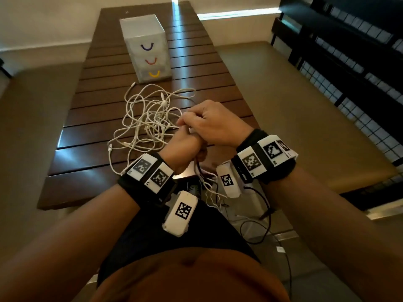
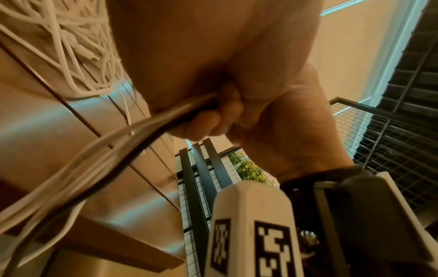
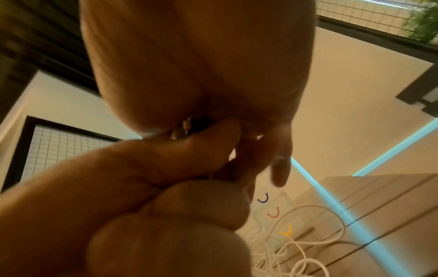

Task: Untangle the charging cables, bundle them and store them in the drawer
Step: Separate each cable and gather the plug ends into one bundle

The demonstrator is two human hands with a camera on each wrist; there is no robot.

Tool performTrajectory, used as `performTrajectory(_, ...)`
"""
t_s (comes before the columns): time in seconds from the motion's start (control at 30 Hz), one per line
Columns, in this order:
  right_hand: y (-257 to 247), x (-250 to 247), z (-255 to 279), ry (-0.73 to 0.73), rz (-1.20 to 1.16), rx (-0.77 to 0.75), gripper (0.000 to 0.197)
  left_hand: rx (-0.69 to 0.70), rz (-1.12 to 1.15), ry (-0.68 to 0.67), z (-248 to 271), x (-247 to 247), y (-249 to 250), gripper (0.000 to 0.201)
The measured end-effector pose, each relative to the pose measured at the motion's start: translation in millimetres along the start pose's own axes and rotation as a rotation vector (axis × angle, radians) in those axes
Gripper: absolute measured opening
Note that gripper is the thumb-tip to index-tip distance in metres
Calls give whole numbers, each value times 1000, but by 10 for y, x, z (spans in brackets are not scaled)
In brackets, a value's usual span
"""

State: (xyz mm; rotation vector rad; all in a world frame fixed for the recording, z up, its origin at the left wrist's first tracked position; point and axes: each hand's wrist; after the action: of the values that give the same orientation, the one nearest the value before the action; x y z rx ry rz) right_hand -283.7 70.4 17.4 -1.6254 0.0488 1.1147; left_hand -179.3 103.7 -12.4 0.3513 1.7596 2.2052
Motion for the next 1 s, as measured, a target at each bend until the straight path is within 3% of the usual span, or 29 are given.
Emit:
performTrajectory(0.17, 7, 83, -152, -25, -7, -48, 37, -11, -66, 107, 84, -195, -26, 18)
performTrajectory(0.27, 16, 125, -264, -179, -215, 0, 47, -101, 17, -13, 152, -314, -37, 14)
performTrajectory(0.33, 36, 147, -439, -148, -431, -8, 45, -173, 29, -91, 215, -424, -76, 19)
performTrajectory(0.4, 48, 182, -672, -101, -490, -34, 31, -221, 23, -94, 285, -529, -133, 24)
performTrajectory(0.47, 28, 268, -911, -205, -315, -81, 23, -256, 11, -48, 355, -663, -186, 21)
performTrajectory(0.57, -13, 425, -1197, -443, 126, -69, 23, -291, 62, -6, 456, -906, -262, 19)
performTrajectory(0.6, -6, 443, -1268, -448, 227, -55, 23, -293, 90, 1, 493, -987, -287, 21)
performTrajectory(0.83, 409, 260, -1461, -73, 380, 78, 9, -251, 237, 118, 588, -1357, -437, 24)
performTrajectory(1.0, 612, 215, -1474, 148, 251, 164, 7, -216, 269, 124, 448, -1359, -438, 24)
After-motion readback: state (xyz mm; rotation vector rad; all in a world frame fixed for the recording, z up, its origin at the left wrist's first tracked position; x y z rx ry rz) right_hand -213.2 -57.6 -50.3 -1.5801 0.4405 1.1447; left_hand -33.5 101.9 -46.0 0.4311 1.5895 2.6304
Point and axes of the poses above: each hand's wrist, its own z-axis away from the middle knuckle, its own x-axis out of the palm, y = z × x, and after that the axes turned 13 degrees about -y, right-handed
